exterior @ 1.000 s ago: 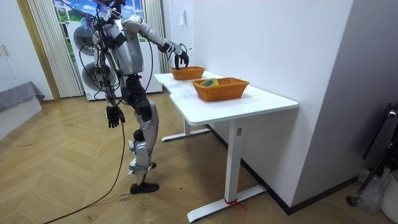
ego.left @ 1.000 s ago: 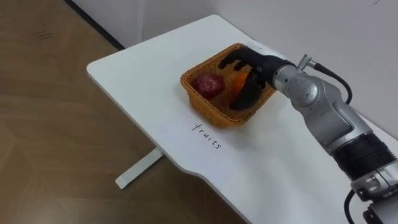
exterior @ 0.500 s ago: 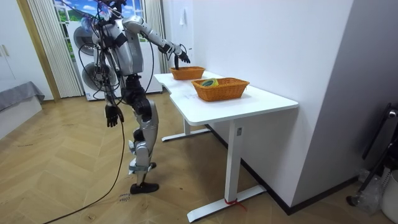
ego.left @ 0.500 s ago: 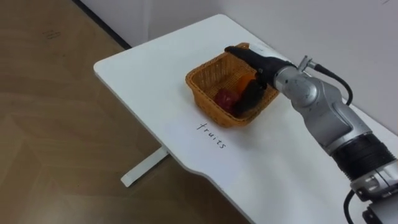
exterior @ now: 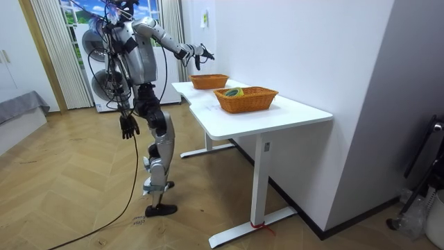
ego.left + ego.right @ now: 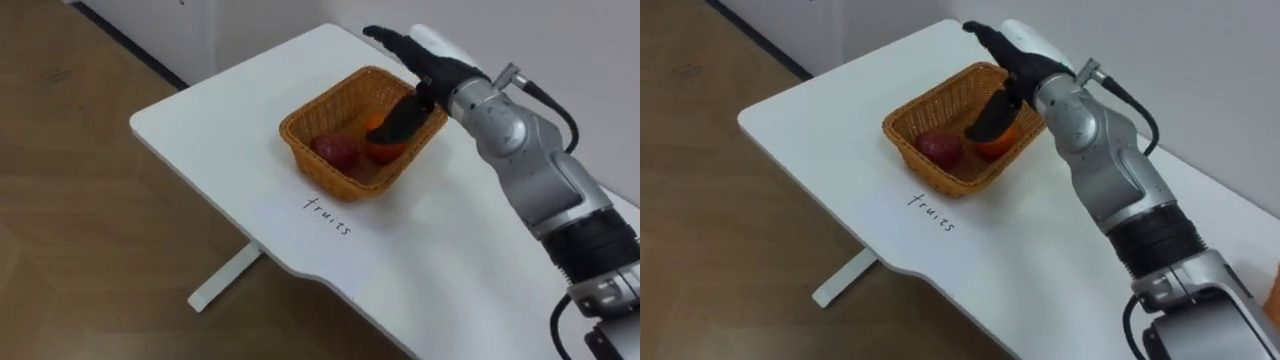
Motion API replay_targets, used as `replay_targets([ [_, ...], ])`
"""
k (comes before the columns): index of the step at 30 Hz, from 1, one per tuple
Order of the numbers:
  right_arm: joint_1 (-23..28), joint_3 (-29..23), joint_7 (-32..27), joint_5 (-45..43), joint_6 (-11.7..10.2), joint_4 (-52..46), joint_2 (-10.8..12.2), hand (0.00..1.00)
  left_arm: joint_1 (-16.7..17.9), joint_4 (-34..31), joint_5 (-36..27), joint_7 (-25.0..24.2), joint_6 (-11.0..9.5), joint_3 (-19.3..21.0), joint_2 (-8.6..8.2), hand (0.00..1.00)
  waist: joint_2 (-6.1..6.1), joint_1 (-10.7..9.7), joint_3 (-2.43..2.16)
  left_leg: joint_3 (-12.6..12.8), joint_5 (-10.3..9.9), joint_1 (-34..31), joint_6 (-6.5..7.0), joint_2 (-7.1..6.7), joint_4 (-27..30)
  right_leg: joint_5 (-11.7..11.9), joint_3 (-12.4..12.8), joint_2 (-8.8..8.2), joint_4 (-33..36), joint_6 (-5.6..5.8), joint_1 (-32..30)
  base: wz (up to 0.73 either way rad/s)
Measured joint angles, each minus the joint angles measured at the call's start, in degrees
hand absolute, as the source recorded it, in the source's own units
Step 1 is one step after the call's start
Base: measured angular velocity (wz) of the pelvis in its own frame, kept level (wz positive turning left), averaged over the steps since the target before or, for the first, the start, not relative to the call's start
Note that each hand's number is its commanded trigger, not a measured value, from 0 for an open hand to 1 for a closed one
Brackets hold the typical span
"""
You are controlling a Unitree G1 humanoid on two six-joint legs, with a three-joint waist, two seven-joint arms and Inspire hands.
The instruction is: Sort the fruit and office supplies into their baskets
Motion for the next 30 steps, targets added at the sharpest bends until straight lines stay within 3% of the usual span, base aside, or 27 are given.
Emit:
replay_targets([
  [5, 0.47, -4.33, -3.63, -0.24, -1.13, -4.28, -0.74, 0.0, -0.19, -0.76, 0.12, -0.54, -0.19, -0.07, -0.23, 0.0, 2.13, -3.83, -0.64, 2.88, 0.1, 1.66, 0.26, 0.54, -0.64, 0.02, 3.03, -0.08, 0.39, -0.03, -0.09, -0.29],
  [10, 0.46, -6.15, -6.63, 1.38, -1.38, -4.3, -2.61, 0.0, -1.52, -3.3, -0.6, -0.55, -1.27, 0.15, -0.34, 0.0, 2.25, -6.8, -0.66, 4.21, 0.11, 2.02, 0.22, 1.08, -1.35, 0.11, 5.24, 0.13, 1.03, -0.19, -0.61, -0.21],
  [13, 0.47, -8.37, -6.82, 3.79, -1.37, -5.09, -3.26, 0.0, -2.14, -3.89, -2.17, -0.65, -1.83, 0.22, -0.3, 0.0, 1.81, -9.12, -0.97, 5.0, 0.15, 1.97, 0.29, 1.16, -1.4, 0.16, 6.2, 0.16, 1.15, -0.26, -1.25, -0.13],
  [20, 1.12, -15.73, -11.42, 5.57, -2.06, -11.53, -4.9, 0.0, -2.05, -5.79, -2.2, -2.3, -2.72, 0.25, -0.23, 0.0, 2.24, -13.37, -0.67, 7.37, -0.03, 2.99, 0.42, 1.84, -2.23, 0.32, 7.66, 0.47, 0.96, -0.26, -1.48, -0.14],
  [24, 2.39, -17.61, -14.07, 5.7, -2.38, -13.86, -4.93, 0.0, -2.82, -5.78, -2.16, -2.35, -3.44, -0.09, -0.24, 0.0, 2.82, -14.57, -0.45, 8.58, -0.24, 3.99, 0.19, 2.32, -2.76, 0.35, 9.21, 0.93, 0.86, -0.32, -1.45, -0.21],
  [27, 4.9, -18.88, -14.77, 5.47, -4.41, -15.16, -5.21, 0.0, -3.71, -5.64, -2.22, -2.29, -3.98, -0.95, -0.49, 0.0, 3.33, -15.47, -0.26, 10.82, -0.31, 4.81, 0.15, 2.95, -3.4, 0.58, 10.87, 1.23, 0.83, -0.66, -1.68, -0.34],
  [30, 8.99, -21.98, -15.72, 4.89, -5.15, -16.04, -5.26, 0.0, -4.04, -5.66, -2.08, -2.32, -5.8, -0.91, -1.29, 0.0, 4.14, -16.94, -0.53, 11.67, -0.31, 4.88, 0.17, 3.01, -3.81, 0.59, 12.18, 1.32, 0.94, -0.69, -2.25, -0.19],
])
